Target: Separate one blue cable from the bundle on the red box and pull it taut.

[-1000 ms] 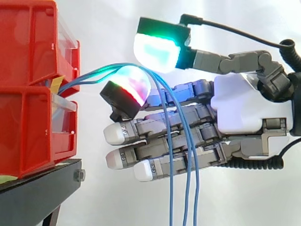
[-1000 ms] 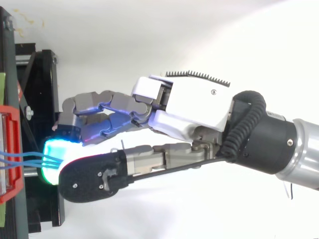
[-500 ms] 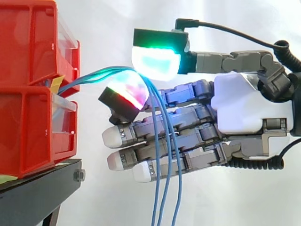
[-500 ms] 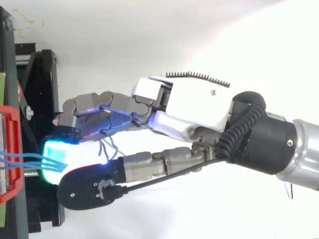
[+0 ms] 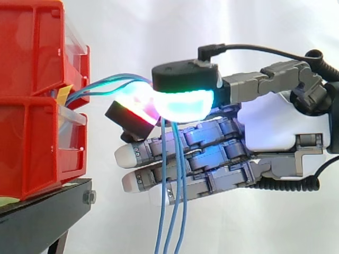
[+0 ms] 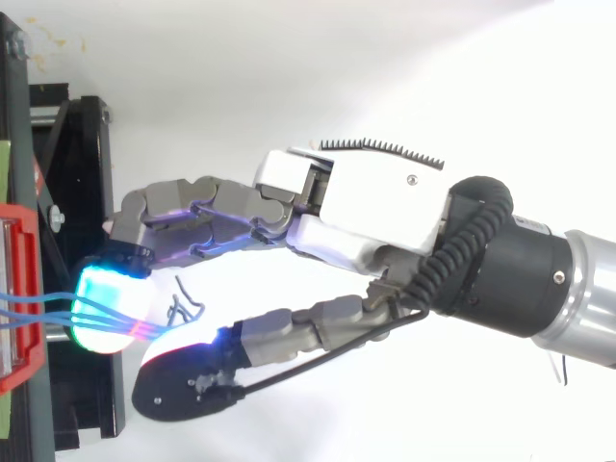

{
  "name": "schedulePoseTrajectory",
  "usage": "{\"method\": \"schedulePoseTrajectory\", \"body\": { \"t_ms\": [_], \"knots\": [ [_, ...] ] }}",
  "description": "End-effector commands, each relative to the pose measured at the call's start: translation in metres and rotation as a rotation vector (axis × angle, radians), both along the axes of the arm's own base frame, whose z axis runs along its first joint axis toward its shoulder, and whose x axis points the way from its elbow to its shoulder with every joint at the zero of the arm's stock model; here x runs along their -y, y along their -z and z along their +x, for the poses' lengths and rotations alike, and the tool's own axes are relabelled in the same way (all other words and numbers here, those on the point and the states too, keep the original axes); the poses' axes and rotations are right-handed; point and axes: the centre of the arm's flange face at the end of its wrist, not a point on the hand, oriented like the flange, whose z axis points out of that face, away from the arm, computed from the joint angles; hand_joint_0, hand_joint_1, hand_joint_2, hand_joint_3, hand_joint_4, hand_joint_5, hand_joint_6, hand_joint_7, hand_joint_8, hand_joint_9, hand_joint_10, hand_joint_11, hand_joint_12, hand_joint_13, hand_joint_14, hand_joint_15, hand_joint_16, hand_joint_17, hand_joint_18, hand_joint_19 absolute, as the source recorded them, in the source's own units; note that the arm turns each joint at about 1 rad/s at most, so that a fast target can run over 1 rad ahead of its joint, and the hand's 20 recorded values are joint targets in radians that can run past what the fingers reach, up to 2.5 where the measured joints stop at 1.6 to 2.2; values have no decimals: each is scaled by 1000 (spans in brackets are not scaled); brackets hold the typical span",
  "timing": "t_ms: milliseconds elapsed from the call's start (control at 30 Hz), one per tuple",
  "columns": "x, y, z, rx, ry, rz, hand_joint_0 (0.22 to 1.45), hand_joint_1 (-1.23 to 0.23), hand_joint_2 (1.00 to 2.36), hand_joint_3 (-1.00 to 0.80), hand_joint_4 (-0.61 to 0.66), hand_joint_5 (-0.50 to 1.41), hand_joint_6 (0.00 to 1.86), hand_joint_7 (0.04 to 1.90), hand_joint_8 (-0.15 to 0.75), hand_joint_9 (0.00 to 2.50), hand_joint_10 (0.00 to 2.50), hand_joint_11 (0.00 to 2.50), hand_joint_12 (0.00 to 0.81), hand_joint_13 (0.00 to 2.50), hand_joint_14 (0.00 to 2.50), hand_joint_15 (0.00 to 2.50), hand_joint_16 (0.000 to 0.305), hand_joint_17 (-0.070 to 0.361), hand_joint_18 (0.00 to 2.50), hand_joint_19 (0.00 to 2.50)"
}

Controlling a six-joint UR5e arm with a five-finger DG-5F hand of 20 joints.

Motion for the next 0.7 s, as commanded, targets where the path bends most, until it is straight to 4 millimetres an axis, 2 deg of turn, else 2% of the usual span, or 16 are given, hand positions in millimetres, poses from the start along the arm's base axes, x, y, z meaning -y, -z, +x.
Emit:
{"method": "schedulePoseTrajectory", "body": {
  "t_ms": [0,133,300,467,667],
  "knots": [
    [0,-1,0,2,-2,0,678,-858,1012,-320,178,-151,503,1102,257,499,8,271,334,255,2,74,48,107,316,292],
    [0,-1,0,0,0,0,606,-744,1003,-451,217,-141,503,1106,283,567,8,284,345,298,3,96,48,108,336,328],
    [1,1,0,-1,1,1,595,-679,1002,-474,230,-134,503,1107,293,598,10,285,347,327,3,106,48,109,361,342],
    [1,1,0,-1,1,1,628,-664,1005,-441,239,-122,503,1129,297,632,8,295,351,358,4,112,48,108,404,350],
    [1,0,0,-1,1,0,724,-735,1016,-272,223,-106,503,1196,302,658,8,297,351,380,4,115,48,107,419,354]
  ]
}}
